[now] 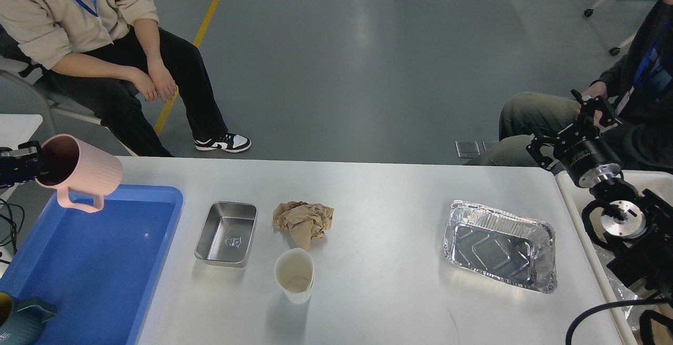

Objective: Tidy desktop
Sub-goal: 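Lift the pink mug with the left gripper over the blue bin, then lower the pink mug into the blue bin and release it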

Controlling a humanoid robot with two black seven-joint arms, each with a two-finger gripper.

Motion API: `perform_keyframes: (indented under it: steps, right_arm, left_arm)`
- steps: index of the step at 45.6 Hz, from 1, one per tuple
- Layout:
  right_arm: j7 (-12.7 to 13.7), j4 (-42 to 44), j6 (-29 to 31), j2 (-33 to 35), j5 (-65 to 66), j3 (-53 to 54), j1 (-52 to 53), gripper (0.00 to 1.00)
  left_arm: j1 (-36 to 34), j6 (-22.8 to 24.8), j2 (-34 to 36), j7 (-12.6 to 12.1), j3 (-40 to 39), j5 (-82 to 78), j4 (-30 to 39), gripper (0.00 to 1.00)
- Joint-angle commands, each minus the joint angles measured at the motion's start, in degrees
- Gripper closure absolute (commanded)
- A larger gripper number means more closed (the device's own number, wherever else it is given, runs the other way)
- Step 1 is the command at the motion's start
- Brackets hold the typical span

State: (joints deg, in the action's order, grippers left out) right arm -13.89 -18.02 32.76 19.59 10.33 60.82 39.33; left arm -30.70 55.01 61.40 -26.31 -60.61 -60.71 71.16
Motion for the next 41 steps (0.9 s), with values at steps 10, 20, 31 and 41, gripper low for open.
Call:
perform_keyframes:
  steps: [10, 20, 31, 41]
  right_arm:
    - [0.0, 0.0, 0.0, 0.0, 0.0, 0.0, -0.2, 0.0]
    - [0.0, 0.0, 0.0, -0.1, 0.0, 0.0, -0.7, 0.0]
    - [0.0, 0.0, 0.0, -0.1, 1.0, 0.0, -0.7, 0.0]
    - [0.0, 0.0, 0.0, -0.2, 1.0, 0.0, -0.7, 0.0]
  left_arm:
    - [9.9, 0.0, -0.9, 9.9, -1.4, -16.0, -2.3, 1.0]
    - [17.5, 0.0, -1.0, 22.3, 0.5, -24.7, -3.0, 1.0]
    - [19.8, -0.2, -1.7, 26.7, 6.8, -25.4, -2.4, 1.0]
    - [19.9, -1.6, -1.6, 26.6, 7.4, -25.7, -2.5, 0.99]
